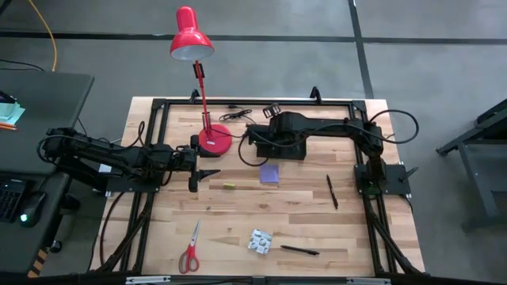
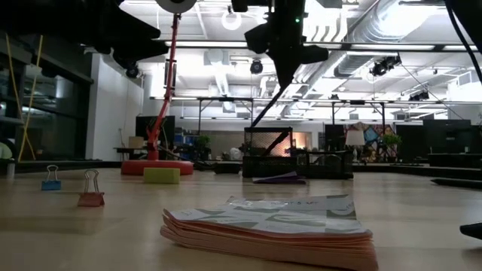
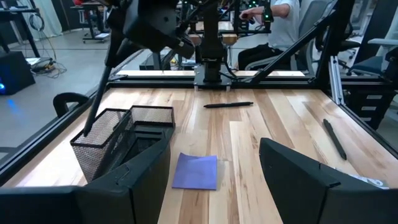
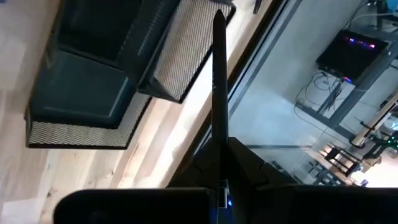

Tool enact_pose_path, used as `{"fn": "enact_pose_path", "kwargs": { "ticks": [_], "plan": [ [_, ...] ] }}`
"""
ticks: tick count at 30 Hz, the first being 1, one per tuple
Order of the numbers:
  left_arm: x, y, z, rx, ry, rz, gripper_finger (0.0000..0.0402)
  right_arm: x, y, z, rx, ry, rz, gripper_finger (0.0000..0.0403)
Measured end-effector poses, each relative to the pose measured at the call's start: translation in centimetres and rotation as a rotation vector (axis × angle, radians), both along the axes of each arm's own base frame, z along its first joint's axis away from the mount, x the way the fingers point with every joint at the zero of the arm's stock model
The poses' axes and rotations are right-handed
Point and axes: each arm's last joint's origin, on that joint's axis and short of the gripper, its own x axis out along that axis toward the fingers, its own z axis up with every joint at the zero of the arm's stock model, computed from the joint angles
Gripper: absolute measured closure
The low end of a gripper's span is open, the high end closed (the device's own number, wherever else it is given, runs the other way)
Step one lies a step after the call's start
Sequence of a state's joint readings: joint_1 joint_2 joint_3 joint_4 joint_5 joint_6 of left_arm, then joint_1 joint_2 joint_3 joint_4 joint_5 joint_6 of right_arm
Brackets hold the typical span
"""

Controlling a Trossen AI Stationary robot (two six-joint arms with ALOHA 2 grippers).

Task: Pick and place office supplies into organizer
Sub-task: Put the black pen into the black desk organizer

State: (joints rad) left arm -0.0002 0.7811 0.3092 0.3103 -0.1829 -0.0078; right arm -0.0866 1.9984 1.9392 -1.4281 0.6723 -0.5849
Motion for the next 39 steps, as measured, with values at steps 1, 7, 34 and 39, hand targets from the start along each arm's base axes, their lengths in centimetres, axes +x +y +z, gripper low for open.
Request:
{"fn": "enact_pose_path", "kwargs": {
  "ticks": [1, 7, 34, 39],
  "plan": [
    [0.0, 0.0, 0.0, 0.0, 0.0, 0.0, 0.0169, 0.0, -0.1, 0.0, 0.007, 0.0, -0.001, 0.0403],
    [0.0, 0.0, 0.0, 0.0, -0.001, 0.0, 0.0169, 0.6, -0.3, -1.2, 0.042, 0.051, 0.028, 0.0403],
    [0.0, 0.0, 0.0, 0.0, 0.0, 0.0, 0.0169, 3.4, -3.9, -6.9, 0.123, 0.095, 0.015, 0.0389],
    [0.0, 0.0, 0.0, 0.0, 0.0, 0.0, 0.0169, 3.2, -3.2, -6.8, 0.089, 0.111, 0.0, 0.0348]
  ]
}}
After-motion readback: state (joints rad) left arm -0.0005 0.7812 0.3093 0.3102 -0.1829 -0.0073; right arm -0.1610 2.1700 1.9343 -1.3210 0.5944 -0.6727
